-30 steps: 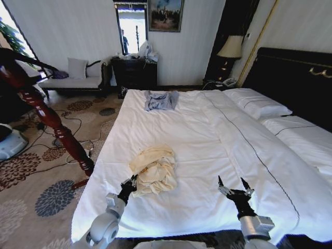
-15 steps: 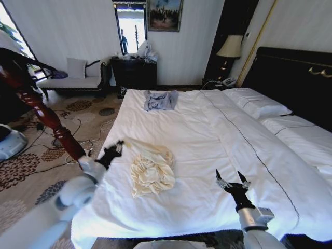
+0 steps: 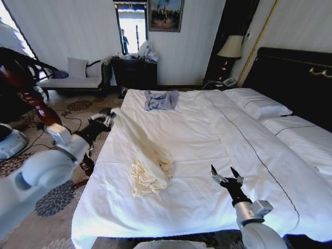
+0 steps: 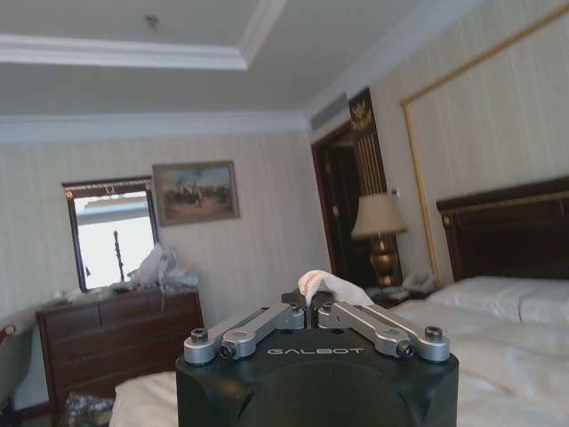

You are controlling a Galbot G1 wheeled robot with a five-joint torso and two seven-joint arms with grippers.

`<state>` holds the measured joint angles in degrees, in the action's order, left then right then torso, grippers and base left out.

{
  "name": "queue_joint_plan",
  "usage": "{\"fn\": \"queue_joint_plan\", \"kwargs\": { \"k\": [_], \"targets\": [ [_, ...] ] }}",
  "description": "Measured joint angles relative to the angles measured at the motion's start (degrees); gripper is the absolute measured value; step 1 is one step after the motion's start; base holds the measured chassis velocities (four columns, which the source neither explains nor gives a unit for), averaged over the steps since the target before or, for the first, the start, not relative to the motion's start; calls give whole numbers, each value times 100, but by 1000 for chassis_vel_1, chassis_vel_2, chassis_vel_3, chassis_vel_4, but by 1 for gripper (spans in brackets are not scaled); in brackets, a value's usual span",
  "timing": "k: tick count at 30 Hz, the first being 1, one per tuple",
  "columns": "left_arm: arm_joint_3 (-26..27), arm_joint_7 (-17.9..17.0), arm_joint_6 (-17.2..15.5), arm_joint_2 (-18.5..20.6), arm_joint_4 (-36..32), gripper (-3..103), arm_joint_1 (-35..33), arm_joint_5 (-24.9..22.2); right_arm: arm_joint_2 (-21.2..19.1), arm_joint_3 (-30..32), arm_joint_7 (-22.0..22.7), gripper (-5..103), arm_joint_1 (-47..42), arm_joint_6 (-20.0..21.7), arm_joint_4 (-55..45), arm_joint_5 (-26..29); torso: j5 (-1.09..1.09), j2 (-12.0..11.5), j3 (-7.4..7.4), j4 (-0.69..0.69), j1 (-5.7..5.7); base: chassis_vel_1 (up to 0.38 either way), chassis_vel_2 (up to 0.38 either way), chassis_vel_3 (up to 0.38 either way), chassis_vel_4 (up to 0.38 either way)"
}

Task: Pick up the clothes from the bed and hang them on the clothes hanger.

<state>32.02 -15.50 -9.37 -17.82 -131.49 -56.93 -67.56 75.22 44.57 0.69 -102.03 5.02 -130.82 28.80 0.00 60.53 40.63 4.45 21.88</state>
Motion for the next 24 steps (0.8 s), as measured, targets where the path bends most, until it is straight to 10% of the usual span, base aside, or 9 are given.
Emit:
{"fn": "queue_joint_plan", "kwargs": {
  "k": [24],
  "targets": [
    [784, 901, 301, 1474, 1057, 2, 1509, -2037, -433, 47, -35, 100, 152, 250, -325, 360, -1, 1, 0, 1, 0, 0, 0, 0, 0]
  ]
}}
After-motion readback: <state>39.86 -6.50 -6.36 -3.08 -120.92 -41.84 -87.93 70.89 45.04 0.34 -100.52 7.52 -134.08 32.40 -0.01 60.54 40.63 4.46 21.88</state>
